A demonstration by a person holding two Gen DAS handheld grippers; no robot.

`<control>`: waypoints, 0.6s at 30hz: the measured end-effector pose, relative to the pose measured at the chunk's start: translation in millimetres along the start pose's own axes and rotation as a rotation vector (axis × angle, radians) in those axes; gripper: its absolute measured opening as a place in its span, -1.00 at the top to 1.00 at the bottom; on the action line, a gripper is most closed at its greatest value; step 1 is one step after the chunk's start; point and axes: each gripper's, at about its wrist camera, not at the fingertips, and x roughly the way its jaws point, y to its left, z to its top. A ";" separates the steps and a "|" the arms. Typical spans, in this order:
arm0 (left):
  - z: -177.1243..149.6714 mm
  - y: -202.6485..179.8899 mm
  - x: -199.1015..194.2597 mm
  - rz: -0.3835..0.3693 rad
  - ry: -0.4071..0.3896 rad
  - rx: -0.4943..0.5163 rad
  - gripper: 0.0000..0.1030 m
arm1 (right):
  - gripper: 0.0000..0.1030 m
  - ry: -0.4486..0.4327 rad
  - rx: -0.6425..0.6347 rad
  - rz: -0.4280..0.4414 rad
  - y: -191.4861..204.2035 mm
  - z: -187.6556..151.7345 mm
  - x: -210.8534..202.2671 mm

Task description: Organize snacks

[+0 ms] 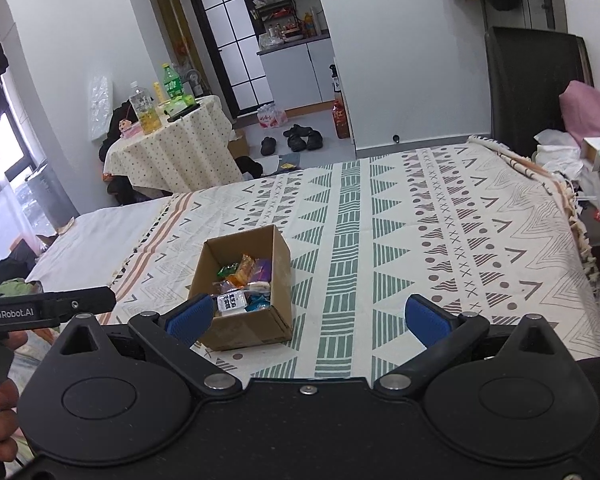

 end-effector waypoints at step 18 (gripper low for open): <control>-15.6 8.8 -38.2 0.012 -0.046 0.063 -1.00 | -1.00 -0.031 0.000 -0.054 8.4 -19.5 -32.9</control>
